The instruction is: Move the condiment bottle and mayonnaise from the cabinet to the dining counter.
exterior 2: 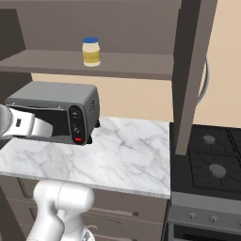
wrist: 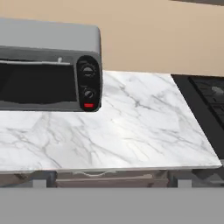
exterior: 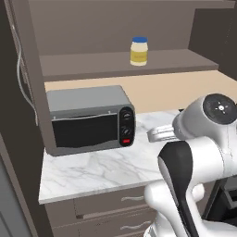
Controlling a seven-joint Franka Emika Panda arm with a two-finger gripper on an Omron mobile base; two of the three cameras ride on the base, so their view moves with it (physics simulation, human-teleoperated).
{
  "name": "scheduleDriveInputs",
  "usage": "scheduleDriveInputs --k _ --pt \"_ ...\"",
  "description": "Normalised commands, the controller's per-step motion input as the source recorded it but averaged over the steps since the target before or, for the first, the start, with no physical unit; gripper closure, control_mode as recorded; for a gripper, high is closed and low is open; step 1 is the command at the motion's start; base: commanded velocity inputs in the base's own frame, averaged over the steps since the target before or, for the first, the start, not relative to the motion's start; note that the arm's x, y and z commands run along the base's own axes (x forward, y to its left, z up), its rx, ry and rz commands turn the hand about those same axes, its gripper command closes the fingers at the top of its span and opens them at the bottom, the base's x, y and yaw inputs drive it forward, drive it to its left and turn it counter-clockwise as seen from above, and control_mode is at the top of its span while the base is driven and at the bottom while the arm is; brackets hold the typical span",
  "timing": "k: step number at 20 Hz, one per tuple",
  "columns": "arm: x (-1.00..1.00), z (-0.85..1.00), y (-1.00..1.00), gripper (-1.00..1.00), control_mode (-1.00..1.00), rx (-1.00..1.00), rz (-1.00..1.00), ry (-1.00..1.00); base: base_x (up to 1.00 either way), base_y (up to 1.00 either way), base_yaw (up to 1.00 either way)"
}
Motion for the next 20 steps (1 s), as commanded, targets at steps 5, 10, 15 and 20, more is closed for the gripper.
scheduleDriveInputs --k 5,10,15,20 --pt "-0.4 0.9 0.01 -1.0 -1.0 0.0 -0.06 -0.4 0.0 0.0 0.0" --pt "0.13 0.75 -0.19 -1.0 -1.0 0.0 -0.05 -0.14 0.0 0.0 0.0" --pt "0.54 0.63 -0.05 -1.0 -1.0 0.0 0.0 0.0 0.0 0.0 0.0" --pt "0.63 0.44 0.0 -1.0 -1.0 0.0 0.0 0.02 0.0 0.0 0.0"
